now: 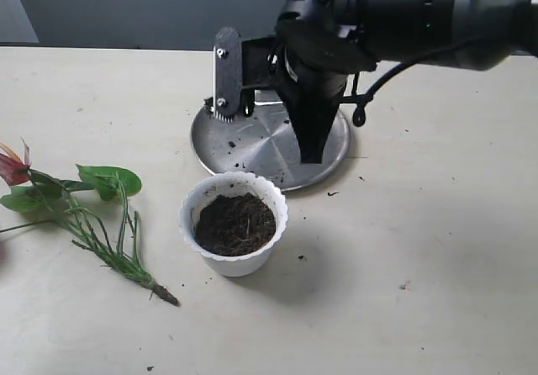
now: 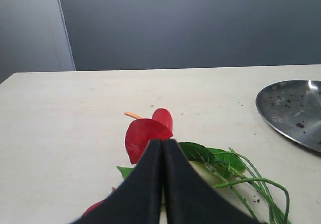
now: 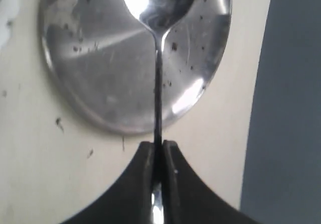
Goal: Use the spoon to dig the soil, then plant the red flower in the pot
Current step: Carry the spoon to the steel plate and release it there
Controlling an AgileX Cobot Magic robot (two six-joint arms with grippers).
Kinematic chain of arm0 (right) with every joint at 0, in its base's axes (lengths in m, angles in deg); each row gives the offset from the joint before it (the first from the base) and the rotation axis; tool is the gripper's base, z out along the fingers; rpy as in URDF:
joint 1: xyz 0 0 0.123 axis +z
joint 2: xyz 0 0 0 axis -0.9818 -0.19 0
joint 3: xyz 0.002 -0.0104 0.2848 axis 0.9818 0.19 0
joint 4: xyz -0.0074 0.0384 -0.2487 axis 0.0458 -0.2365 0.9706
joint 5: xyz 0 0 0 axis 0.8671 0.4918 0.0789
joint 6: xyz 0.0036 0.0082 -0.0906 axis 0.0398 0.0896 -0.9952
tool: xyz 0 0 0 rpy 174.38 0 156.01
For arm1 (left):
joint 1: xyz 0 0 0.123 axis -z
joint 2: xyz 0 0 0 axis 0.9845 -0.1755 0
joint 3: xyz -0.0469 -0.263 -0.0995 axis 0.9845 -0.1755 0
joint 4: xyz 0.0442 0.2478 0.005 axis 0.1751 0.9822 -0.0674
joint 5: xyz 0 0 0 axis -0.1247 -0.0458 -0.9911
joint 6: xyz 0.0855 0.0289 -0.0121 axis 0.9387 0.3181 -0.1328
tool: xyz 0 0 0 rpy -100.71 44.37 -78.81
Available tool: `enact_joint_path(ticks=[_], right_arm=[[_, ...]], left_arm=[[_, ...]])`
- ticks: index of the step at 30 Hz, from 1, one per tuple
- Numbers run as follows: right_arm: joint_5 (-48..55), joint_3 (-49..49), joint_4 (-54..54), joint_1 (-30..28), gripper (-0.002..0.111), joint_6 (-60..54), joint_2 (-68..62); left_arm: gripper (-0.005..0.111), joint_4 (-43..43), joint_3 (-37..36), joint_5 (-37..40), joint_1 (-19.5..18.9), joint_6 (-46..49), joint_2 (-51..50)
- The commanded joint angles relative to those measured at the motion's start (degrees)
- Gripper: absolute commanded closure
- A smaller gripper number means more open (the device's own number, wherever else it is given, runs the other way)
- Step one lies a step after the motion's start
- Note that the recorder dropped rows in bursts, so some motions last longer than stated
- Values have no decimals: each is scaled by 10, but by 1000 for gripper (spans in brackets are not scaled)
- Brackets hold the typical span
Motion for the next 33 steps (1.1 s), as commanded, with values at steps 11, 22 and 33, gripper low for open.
enact_joint_path(ticks=[11,22,33], right_arm=[[-213,-1,-138,-137,109,9,-105],[-257,-65,-203,-141,109,10,-194],[-18,-278,-240,-141,109,10,-294]], left_arm=[[106,3,-3,-4,4,0,3],[106,3,-3,-4,4,0,3],[106,3,-3,-3,4,0,3]])
